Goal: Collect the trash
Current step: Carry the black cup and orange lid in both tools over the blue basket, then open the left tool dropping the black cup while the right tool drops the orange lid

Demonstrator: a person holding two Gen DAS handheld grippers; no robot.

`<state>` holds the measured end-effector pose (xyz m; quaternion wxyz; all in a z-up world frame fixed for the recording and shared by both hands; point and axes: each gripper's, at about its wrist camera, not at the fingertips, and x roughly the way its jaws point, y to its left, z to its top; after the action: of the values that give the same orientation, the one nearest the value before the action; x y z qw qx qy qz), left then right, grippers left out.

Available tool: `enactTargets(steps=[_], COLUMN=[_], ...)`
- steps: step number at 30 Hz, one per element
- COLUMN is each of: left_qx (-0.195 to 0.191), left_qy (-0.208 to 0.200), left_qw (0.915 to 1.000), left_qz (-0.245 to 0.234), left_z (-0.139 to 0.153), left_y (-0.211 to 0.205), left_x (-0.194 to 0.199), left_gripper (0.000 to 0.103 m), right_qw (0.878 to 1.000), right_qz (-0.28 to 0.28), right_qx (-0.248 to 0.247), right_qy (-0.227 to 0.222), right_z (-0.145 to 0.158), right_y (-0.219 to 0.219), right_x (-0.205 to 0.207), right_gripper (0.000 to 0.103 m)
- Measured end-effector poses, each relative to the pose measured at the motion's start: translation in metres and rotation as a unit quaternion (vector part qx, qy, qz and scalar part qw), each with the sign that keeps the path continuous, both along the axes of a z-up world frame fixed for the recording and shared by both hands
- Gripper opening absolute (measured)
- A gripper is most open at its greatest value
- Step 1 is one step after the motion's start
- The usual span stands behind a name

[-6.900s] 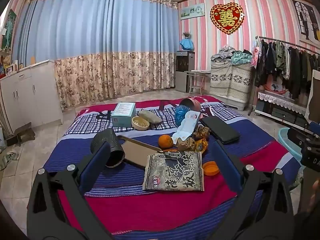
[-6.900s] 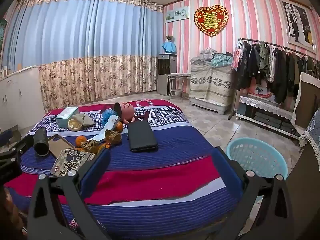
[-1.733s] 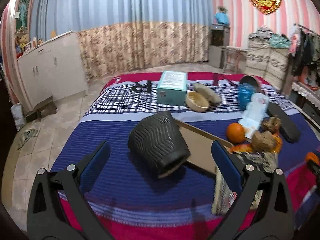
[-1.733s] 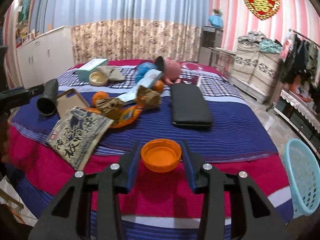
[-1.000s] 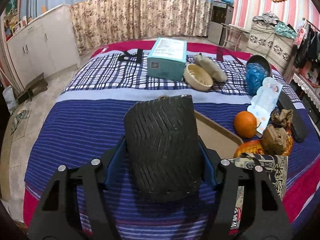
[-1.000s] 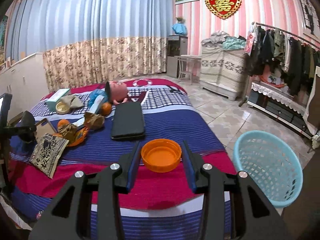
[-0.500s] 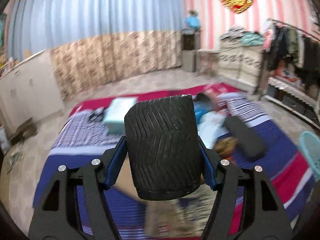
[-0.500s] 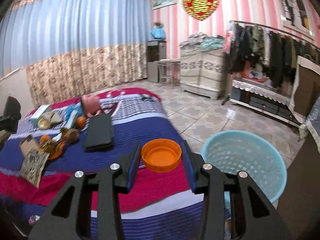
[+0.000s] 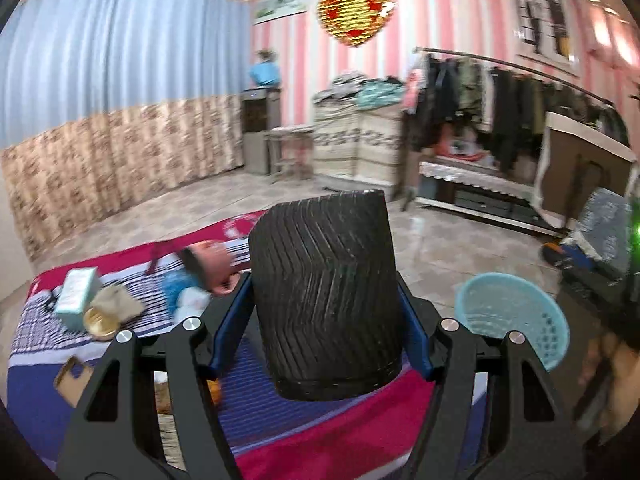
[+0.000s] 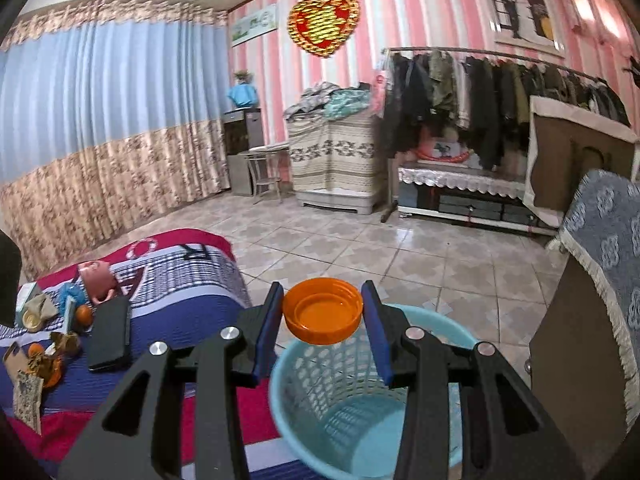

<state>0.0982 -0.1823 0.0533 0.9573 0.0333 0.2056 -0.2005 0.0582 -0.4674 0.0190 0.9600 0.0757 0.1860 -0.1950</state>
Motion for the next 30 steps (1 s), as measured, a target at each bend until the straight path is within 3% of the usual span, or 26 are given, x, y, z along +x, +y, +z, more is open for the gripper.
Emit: enactTargets(steps=[7,17,25,30], left_qx=[0.014,0.05,0.078,0.085], left_qy=[0.004,0.048,0.069,0.094], left_qw=[0.997,0.9829,0.9715,0.9681], left_qz=[-0.076,-0.171,-0.213,-0.216], left_z=[-0.013,-0.064,-0.099,-0.12], left_y=[-0.08,-0.216,-0.285,-0.3], left_x=[-0.017,0.02,0.033,0.043], left_gripper=[0.065,0.065,0.065,0.066], right_qw=[0.998,0.989,0.98,0.979], right_qz=[-0.045,-0.124,-0.166,-0.169], right_qx=[0.016,0.055,0.091,0.1], right_qy=[0.031,0.055,0.054,0.056], right_z=[-0.034,-0.064,-0.073,-0.077], right_y=[-0.045,-0.1,-0.128,-0.132], right_x=[-0.015,-0.037,-0.054,-0.055], right_gripper=[0.04,0.04,0.04,0.04])
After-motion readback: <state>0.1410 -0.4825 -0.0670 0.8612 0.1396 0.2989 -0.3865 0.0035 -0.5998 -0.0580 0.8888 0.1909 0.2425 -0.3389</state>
